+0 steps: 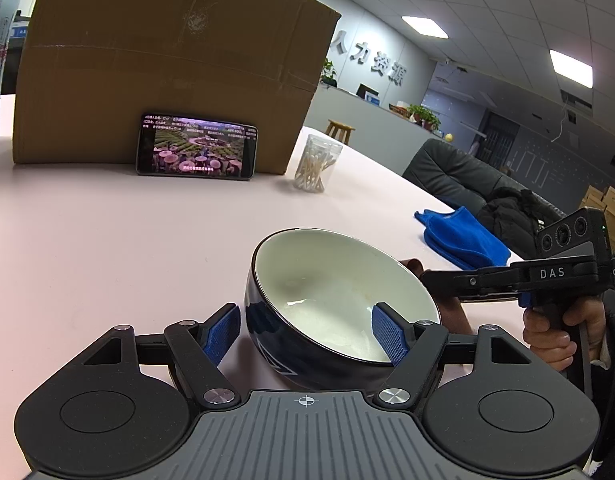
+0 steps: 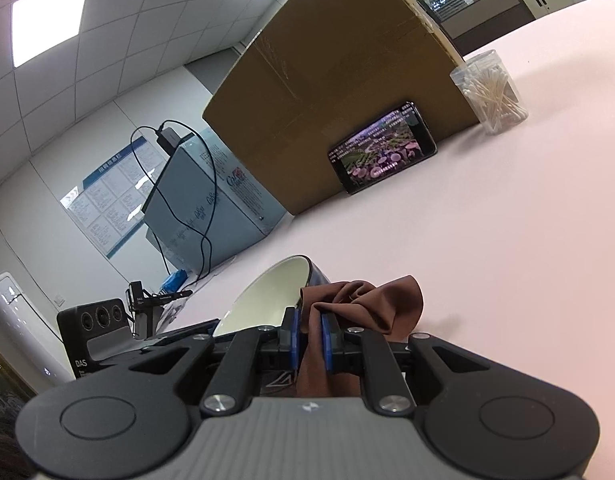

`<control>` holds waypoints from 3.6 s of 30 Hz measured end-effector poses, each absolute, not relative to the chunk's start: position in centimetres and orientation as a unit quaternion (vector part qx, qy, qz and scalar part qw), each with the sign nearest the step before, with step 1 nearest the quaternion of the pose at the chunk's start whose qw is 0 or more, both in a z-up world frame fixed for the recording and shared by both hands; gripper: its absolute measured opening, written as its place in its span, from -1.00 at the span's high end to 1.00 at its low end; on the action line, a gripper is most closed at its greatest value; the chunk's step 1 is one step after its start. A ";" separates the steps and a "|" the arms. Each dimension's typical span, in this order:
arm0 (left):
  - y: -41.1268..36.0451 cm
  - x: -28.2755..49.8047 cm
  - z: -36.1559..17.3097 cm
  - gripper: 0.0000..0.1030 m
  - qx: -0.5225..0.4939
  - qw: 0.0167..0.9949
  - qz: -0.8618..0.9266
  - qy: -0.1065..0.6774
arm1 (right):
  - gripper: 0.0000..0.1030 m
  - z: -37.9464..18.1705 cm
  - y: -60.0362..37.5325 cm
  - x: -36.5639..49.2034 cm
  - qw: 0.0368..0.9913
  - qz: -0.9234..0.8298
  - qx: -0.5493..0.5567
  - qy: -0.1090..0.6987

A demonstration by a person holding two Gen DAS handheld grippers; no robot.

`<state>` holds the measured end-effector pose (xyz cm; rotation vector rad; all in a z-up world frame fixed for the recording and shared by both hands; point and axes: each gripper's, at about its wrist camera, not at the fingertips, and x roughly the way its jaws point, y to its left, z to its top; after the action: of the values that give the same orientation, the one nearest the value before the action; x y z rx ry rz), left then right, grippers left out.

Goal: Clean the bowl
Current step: 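Slide the cloth in the right gripper down the bowl's outer wall, then move the right gripper with the cloth under the bowl's base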

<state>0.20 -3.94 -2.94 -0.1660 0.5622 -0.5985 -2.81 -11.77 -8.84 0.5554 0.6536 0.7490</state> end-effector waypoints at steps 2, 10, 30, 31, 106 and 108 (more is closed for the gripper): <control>-3.9 0.2 -2.9 -0.43 -0.081 0.914 -0.291 0.273 | 0.72 -8.9 -11.7 -2.8 0.843 0.353 0.260 0.311; -3.9 0.3 -3.0 -0.43 -0.081 0.913 -0.291 0.274 | 0.72 -8.4 -12.0 -3.4 0.841 0.373 0.270 0.282; -3.7 0.4 -3.0 -0.43 -0.080 0.914 -0.291 0.273 | 0.72 -8.5 -12.4 -3.3 0.841 0.372 0.281 0.273; -3.7 0.5 -3.0 -0.43 -0.080 0.914 -0.290 0.273 | 0.72 -8.5 -12.3 -3.3 0.841 0.372 0.280 0.275; -3.8 -0.2 -2.8 -0.44 -0.084 0.911 -0.293 0.277 | 0.70 -7.4 -7.0 -7.1 0.856 0.370 0.178 0.315; -3.8 -0.2 -2.9 -0.44 -0.084 0.911 -0.293 0.277 | 0.70 -7.4 -6.6 -7.1 0.852 0.375 0.172 0.322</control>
<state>-0.18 -3.85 -2.85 -0.1722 0.5707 -0.6042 -7.07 -6.59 -7.42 0.3613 0.6779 0.7900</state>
